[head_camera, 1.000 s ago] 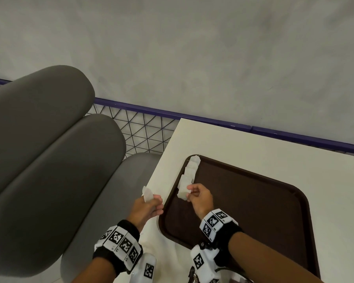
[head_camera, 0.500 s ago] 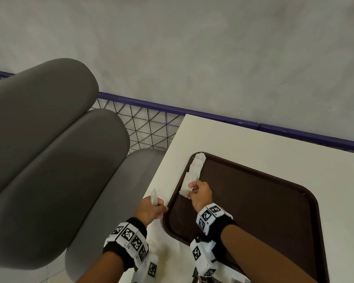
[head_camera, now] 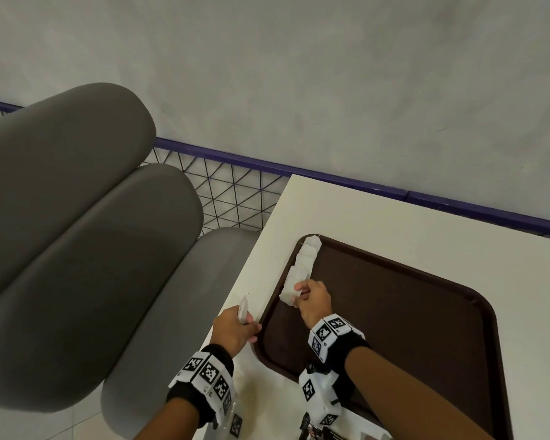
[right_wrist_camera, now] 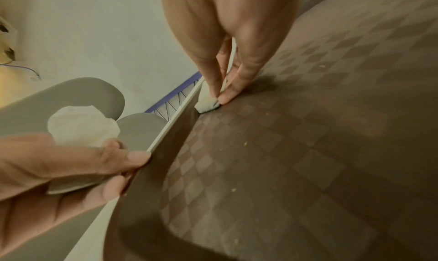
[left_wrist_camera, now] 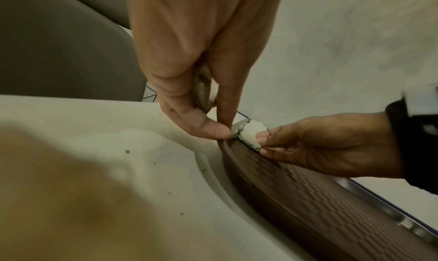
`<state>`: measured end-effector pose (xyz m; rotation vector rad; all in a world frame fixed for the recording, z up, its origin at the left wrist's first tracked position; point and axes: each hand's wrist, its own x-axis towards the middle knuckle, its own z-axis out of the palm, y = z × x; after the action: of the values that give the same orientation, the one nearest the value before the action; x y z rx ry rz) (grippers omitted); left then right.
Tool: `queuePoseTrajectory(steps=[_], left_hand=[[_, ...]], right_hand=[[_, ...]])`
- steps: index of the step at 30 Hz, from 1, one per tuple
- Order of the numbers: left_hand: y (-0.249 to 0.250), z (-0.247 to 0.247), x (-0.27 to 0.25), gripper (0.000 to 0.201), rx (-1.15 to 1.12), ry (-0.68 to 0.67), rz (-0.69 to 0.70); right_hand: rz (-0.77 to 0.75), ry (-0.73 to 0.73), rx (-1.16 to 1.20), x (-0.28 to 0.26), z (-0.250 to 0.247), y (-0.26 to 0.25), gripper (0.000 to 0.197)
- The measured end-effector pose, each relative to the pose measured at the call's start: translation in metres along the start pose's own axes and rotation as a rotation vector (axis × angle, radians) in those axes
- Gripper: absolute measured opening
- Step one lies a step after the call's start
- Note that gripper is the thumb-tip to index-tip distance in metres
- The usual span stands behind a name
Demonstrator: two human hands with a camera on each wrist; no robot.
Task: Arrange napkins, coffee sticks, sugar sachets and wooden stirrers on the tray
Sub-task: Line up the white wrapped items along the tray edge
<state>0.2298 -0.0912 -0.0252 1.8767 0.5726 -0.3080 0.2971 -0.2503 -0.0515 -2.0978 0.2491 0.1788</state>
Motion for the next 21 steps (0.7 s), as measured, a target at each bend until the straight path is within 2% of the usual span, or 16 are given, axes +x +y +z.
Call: queuePoseTrajectory(steps=[5, 10, 21], left_hand=[[-0.007, -0.003, -0.007, 0.025, 0.036, 0.010, 0.012], [-0.006, 0.000, -0.005, 0.028, -0.005, 0.033, 0.020], [-0.009, -0.004, -0.003, 0.026, 0.035, -0.010, 0.056]], right_hand=[[-0.046, -0.055, -0.031, -0.001, 0.007, 0.001, 0.021], [-0.031, -0.032, -0.039, 0.003, 0.011, -0.006, 0.022], [-0.064, -0.023, -0.027, -0.002, 0.011, -0.005, 0.025]])
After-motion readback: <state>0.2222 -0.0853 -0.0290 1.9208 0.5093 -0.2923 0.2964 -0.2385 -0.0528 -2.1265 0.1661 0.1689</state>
